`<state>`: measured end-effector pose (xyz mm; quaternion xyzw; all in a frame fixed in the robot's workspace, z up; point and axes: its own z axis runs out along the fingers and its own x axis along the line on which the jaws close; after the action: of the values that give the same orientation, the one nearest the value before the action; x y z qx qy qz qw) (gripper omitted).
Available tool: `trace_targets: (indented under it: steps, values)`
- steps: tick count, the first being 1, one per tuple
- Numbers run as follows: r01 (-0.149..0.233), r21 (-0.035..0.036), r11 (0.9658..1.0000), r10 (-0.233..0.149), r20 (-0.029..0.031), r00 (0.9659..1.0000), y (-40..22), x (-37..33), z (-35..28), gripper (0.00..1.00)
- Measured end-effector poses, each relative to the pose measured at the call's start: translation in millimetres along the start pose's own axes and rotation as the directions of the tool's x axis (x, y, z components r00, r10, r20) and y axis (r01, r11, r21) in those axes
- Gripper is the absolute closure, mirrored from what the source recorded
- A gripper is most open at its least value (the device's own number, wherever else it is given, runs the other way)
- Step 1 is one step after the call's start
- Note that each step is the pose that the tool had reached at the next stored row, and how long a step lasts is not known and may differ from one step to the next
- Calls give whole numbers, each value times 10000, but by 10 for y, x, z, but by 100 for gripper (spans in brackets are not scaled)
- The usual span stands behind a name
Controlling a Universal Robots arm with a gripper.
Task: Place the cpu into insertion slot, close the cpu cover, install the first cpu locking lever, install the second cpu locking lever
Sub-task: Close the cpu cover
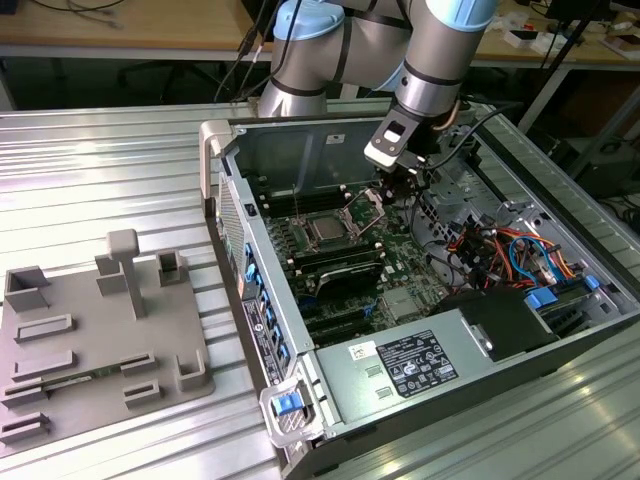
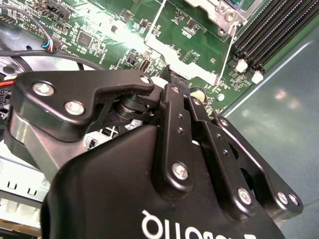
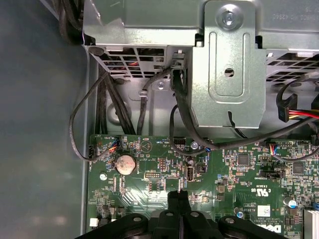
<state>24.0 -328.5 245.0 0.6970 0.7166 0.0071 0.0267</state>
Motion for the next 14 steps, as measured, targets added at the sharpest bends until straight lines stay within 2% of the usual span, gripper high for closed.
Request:
trace_targets:
  steps: [4, 14]
  values:
    - [-1, 0, 10000, 1, -1, 10000, -9, 0, 0, 89]
    - [0, 0, 10000, 0, 0, 10000, -130, 3, -6, 89]
